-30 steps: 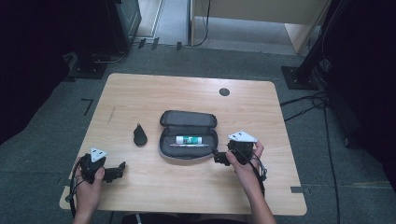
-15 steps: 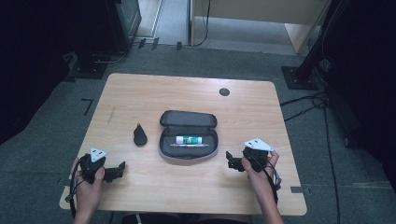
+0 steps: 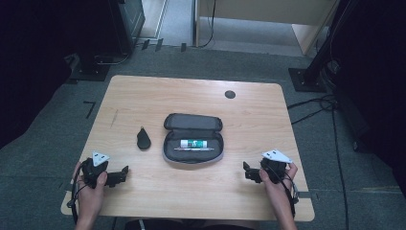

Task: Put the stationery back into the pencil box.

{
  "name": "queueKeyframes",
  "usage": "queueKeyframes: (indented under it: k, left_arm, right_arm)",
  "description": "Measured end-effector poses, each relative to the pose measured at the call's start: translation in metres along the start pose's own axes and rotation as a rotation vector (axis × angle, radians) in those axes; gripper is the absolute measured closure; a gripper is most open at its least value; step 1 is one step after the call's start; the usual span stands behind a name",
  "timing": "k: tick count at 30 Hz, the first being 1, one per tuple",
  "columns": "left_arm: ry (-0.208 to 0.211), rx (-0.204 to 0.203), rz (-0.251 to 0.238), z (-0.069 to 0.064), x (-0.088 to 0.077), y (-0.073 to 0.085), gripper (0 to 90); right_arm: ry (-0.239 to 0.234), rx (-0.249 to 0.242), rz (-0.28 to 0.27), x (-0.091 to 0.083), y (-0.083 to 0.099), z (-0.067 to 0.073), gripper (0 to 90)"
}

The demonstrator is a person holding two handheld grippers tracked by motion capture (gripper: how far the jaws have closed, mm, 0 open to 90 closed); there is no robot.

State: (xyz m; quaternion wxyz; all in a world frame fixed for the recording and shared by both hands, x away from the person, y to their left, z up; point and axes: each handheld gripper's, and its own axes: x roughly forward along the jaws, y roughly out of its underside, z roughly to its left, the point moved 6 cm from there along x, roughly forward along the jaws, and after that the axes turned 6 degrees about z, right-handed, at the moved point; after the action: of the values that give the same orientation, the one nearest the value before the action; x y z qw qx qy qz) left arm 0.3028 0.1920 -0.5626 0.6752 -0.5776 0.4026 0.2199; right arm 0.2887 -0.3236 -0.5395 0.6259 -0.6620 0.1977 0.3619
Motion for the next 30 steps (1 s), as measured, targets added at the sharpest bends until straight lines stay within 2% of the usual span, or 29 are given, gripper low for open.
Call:
queueKeyframes:
  k: [4,8,10,15,21,30]
  left_arm:
    - [-0.001,-0.005,0.001,0.000,0.000,-0.001,0.0]
    - [0.008,-0.033,-0.006,0.003,0.000,-0.002,0.0]
    - [0.025,-0.046,-0.011,0.003,-0.001,-0.004,0.0]
    - [0.029,-0.057,-0.022,0.001,-0.001,-0.010,0.0]
    - [0.042,-0.046,-0.028,-0.005,-0.001,-0.019,0.0]
    - [0.065,-0.023,-0.046,-0.017,0.001,-0.034,0.0]
  right_arm:
    - [0.003,0.017,0.018,-0.003,0.008,-0.009,0.0]
    - [0.009,0.023,0.024,-0.006,0.015,-0.016,0.0]
    - [0.016,0.020,0.023,-0.007,0.018,-0.020,0.0]
    - [0.025,0.036,0.027,-0.010,0.026,-0.029,0.0]
    - [0.032,0.070,0.037,-0.013,0.040,-0.042,0.0]
    - [0.057,0.090,0.051,-0.021,0.055,-0.060,0.0]
